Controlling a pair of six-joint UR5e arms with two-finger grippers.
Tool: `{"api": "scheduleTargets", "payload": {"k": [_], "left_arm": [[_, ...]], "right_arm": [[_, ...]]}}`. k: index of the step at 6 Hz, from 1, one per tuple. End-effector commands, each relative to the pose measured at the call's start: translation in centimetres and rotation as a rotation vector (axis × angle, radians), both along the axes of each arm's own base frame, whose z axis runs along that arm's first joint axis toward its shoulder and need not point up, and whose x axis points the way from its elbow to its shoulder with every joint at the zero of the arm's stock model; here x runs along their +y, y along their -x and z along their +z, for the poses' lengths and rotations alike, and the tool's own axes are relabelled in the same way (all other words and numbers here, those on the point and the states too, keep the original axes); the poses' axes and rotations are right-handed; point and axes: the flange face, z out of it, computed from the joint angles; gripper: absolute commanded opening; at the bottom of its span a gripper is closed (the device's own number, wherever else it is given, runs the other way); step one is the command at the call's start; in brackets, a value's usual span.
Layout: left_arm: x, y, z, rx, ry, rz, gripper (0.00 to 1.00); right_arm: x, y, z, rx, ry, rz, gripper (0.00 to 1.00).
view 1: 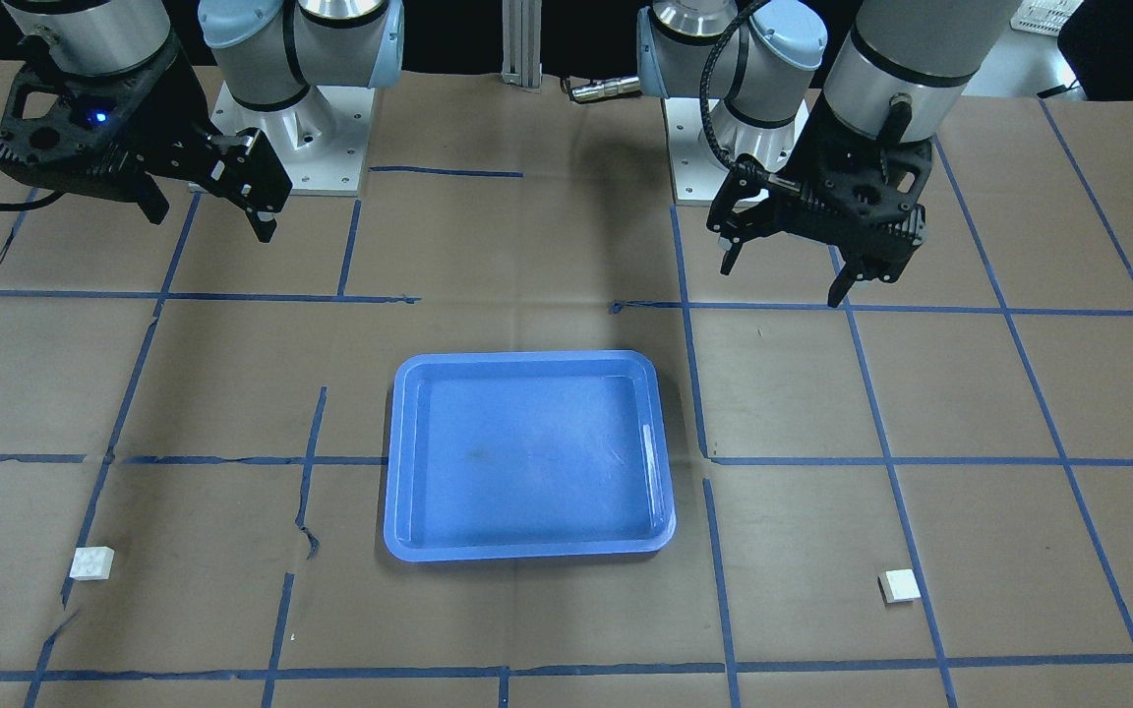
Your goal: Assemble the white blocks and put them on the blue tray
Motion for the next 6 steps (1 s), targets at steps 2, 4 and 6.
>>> {"api": "scheduleTargets", "payload": {"k": [2, 4, 6], "left_arm": [[1.3, -0.6, 1.0, -0.050, -0.060, 0.195, 0.99], [1.3, -0.9, 1.1, -0.048, -0.056, 0.188, 0.99], [0.9, -1.6, -0.6, -0.054, -0.084, 0.185, 0.99]], "right_arm": [[0.0, 0.1, -0.1, 0.003, -0.003, 0.067, 1.00], [0.0, 0.1, -0.1, 0.004, -0.003, 0.067, 1.00], [0.0, 0.0, -0.1, 0.003, -0.003, 0.069, 1.00]]}}
